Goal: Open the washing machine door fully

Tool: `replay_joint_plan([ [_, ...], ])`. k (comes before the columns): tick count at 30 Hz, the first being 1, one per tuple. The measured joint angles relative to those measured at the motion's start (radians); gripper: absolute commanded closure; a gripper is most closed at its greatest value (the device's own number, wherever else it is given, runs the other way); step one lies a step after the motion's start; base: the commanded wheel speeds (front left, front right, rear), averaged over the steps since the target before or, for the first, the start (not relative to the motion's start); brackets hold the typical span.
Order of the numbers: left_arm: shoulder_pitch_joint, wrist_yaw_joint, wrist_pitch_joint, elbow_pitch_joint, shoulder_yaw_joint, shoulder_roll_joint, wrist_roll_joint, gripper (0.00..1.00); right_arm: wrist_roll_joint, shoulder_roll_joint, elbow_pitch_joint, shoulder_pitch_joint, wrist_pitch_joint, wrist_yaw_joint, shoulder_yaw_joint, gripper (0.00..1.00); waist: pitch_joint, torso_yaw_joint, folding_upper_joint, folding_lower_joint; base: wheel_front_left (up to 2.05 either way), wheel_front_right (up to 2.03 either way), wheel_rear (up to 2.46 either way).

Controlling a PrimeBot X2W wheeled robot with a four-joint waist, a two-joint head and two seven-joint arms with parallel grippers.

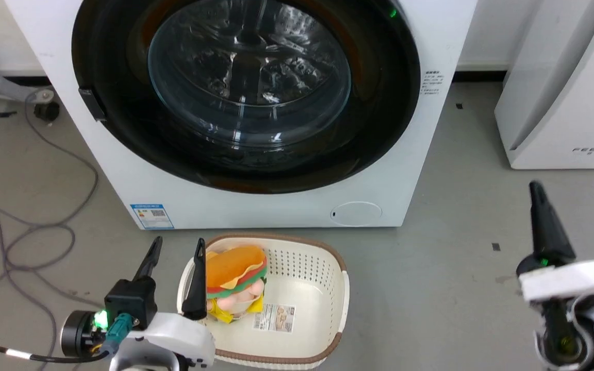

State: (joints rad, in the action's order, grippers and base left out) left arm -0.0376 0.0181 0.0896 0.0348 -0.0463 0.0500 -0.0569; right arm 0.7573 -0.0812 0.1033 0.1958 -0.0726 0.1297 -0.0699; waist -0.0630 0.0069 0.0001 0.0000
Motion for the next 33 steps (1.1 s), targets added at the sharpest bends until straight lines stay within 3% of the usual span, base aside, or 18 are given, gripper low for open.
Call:
replay_joint_plan([
  [19, -0.083, 0.029, 0.035, -0.036, -0.012, 0.000, -0.008, 0.00, 0.356, -0.185, 0.208, 0.398, -0.005, 0.000, 0.084, 1.00, -0.122, 0.036, 0.0000, 0.0001, 0.00, 0.00, 0.00],
  [33, -0.121, 0.047, 0.063, -0.074, -0.008, 0.000, -0.017, 0.00, 0.541, -0.282, 0.503, 0.823, 0.078, 0.000, 0.397, 1.00, -0.225, 0.053, 0.0000, 0.0001, 0.00, 0.00, 0.00],
])
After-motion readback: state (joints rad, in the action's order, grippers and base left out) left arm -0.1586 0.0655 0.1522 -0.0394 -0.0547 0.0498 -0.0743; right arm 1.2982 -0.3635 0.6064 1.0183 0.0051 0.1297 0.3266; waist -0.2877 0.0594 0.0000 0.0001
